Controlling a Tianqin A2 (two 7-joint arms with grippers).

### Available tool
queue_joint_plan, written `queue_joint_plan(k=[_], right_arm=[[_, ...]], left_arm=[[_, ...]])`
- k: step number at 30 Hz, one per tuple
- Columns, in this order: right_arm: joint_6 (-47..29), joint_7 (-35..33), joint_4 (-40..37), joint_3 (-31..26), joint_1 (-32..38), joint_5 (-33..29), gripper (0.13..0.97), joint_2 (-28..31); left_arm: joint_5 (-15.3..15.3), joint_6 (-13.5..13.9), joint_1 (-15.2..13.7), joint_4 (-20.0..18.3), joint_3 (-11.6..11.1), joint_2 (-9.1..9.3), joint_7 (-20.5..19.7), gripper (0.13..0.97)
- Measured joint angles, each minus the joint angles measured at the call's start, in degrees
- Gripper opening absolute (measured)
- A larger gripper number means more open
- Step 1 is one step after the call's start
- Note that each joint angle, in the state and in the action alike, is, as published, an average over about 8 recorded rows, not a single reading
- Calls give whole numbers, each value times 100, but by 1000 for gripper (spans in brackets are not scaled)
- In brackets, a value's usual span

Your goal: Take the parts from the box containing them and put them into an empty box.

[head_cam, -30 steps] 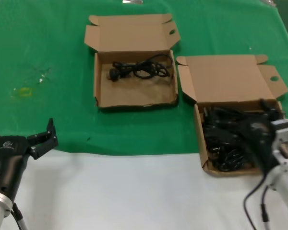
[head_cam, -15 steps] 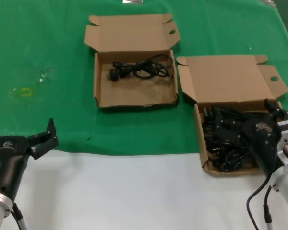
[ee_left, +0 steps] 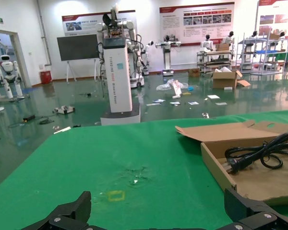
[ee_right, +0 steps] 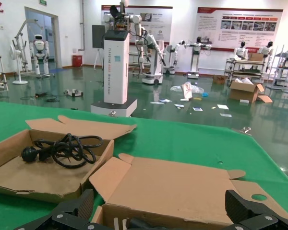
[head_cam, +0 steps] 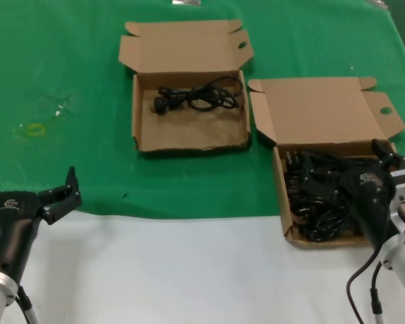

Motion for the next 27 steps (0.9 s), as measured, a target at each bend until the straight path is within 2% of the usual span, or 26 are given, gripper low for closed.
queue_joint_plan(k=[27], right_arm=[[0,0,0,0,0,0,966,0]], left_arm=[[0,0,0,0,0,0,0,966]])
